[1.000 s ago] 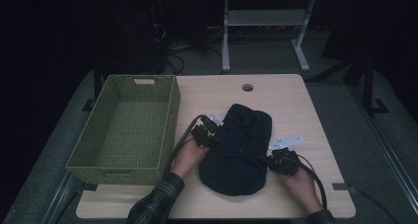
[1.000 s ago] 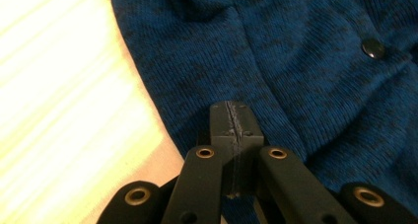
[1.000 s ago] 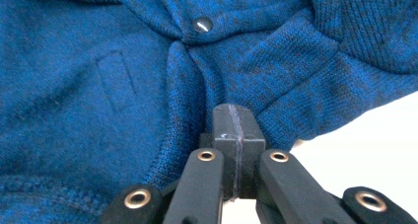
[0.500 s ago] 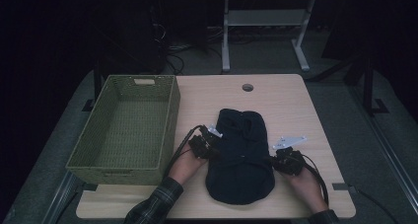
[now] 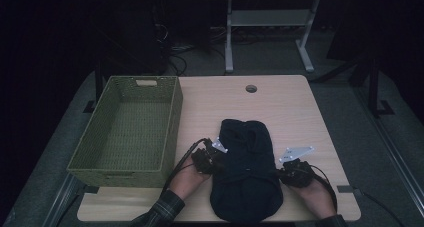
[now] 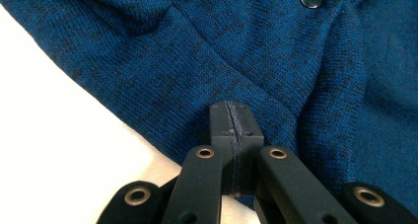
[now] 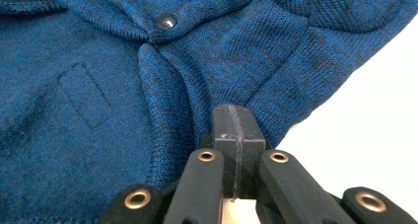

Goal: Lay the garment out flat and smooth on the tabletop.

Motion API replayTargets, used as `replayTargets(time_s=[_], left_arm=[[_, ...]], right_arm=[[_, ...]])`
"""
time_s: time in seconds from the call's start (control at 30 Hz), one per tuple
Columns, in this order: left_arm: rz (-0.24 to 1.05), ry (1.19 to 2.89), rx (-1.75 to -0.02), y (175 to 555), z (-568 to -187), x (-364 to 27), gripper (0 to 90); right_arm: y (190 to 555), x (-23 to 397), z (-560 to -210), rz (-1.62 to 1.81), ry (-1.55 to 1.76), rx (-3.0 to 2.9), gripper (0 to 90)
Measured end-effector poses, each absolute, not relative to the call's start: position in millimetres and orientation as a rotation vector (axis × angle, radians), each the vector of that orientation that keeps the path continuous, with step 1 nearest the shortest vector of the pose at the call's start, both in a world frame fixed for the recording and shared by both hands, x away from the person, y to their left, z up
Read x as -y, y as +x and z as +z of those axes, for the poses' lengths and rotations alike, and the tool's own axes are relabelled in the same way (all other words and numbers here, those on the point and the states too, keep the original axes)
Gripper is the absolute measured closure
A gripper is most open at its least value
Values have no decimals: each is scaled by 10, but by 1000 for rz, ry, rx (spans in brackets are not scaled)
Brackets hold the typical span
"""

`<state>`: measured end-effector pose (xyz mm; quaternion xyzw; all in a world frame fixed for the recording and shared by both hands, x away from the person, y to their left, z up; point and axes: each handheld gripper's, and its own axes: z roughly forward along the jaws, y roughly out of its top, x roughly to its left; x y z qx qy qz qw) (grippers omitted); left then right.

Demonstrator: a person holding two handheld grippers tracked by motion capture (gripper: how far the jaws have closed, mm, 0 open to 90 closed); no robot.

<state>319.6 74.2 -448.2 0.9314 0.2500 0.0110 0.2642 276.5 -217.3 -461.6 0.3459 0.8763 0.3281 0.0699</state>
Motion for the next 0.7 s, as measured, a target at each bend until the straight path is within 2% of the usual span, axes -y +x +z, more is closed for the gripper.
replayTargets(time_s=[0.23,0.43,0.7], left_arm=[[-21,2481,-695,3213,-4459,-759,835],[53,2427,-711,3306,-4328,-736,839],[180,2389,-802,3662,-4399,-702,849]], right_arm=[[2742,2196,-4525,1021,1009,-2609,900],[2928,2292,-4398,1084,1061,-2484,900],[3300,2239,-4540,1047,1120,-2482,900]])
